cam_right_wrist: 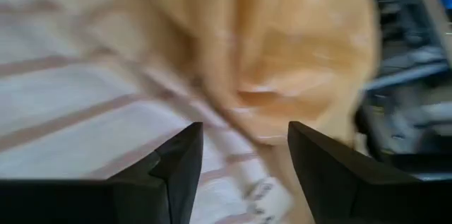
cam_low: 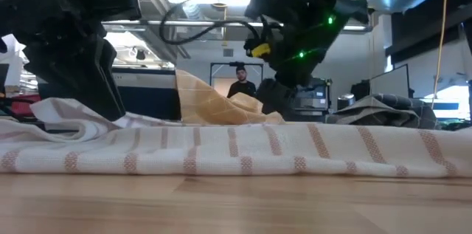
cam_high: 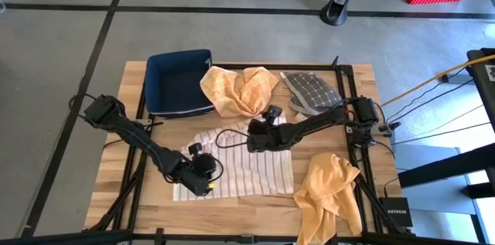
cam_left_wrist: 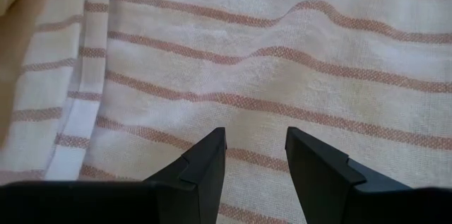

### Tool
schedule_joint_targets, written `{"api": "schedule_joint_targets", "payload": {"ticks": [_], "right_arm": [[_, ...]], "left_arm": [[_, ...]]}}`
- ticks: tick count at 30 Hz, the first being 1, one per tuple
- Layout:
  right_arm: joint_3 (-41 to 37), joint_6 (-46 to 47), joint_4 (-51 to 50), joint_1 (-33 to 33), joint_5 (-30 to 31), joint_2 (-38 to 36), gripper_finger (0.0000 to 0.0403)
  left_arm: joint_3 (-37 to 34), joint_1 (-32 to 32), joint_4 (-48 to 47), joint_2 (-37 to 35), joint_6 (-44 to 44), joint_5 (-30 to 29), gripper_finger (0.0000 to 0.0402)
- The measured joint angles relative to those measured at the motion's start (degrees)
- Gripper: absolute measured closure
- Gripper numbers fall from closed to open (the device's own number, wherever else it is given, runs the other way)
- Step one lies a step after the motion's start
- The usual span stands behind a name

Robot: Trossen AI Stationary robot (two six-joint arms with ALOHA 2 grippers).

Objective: Fold towel
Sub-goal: Fold the white towel

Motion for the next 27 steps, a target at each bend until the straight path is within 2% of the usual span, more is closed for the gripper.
{"api": "schedule_joint_targets", "payload": {"ticks": [2,4,7,9,11,15,20,22,25,27], "right_arm": [[2.0,0.2,-3.4,1.2,-5.8,-0.5,0.0194],[3.8,0.3,-6.0,2.6,-14.2,-1.6,0.0194],[4.1,0.8,-5.9,5.2,-29.0,-2.7,0.0194],[3.9,1.9,-5.4,7.0,-34.8,-2.5,0.0194],[2.6,3.0,-2.6,8.8,-36.2,-2.2,0.0194],[-2.2,5.3,4.9,10.8,-33.6,-2.1,0.0194],[-7.0,9.3,11.4,10.3,-32.0,-2.0,0.0194],[-8.2,9.4,13.4,10.0,-32.0,-2.0,0.0194],[-9.2,9.6,14.7,9.7,-32.0,-2.1,0.0194],[-9.3,9.5,14.7,9.7,-32.5,-2.1,0.0194]], "left_arm": [[0.0,0.0,0.1,0.0,0.0,0.0,0.0261],[0.1,0.0,0.0,0.0,0.0,0.0,0.0261],[1.4,0.0,-1.5,-0.2,0.3,0.2,0.0261],[2.4,0.2,-3.4,-0.4,1.8,0.3,0.026],[3.4,0.7,-4.6,-0.7,3.3,0.2,0.026],[4.0,3.6,-4.9,-0.7,6.0,-2.5,0.026],[4.0,9.5,-5.4,-0.6,3.3,-2.7,0.026],[4.0,11.8,-5.3,-0.6,2.3,-0.1,0.026],[4.0,15.0,-5.9,-0.4,3.5,7.3,0.026],[4.0,16.7,-7.9,0.0,4.6,9.4,0.026]]}}
